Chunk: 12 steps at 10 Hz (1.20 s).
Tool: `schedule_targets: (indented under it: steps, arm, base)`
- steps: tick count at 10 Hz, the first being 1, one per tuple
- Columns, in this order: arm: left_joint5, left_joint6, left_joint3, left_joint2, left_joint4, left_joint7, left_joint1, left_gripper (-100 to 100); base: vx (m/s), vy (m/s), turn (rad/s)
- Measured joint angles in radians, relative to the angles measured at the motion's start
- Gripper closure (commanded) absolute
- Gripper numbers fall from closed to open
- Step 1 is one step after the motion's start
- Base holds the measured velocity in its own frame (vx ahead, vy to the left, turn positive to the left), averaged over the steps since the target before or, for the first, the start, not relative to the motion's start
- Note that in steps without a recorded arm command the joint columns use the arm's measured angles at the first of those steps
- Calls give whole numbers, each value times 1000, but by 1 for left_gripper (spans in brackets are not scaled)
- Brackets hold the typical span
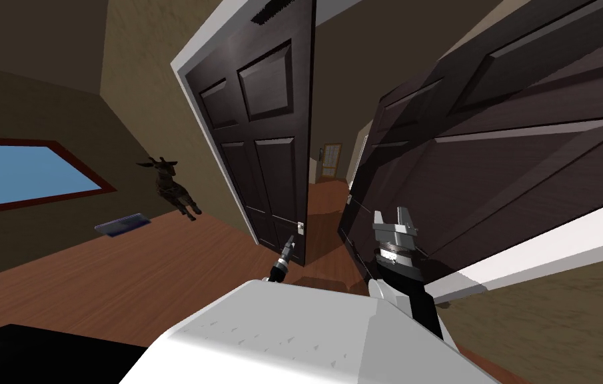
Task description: Push the door open
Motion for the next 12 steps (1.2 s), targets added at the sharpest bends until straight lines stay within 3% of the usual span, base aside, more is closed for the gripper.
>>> schedule_targets:
  steps: [4, 7, 8, 12]
  arm:
    - [2, -12, 6, 7, 6, -2, 5, -100]
    - [5, -26, 12, -2, 22, -4, 4, -100]
    - [4, -28, 12, -2, 22, -4, 5, 100]
    - [4, -24, 12, -1, 23, -4, 4, 100]
  base:
    - [196, -40, -24]
    - [154, -42, -13]
    - [-21, 2, 5]
    - [-17, 5, -5]
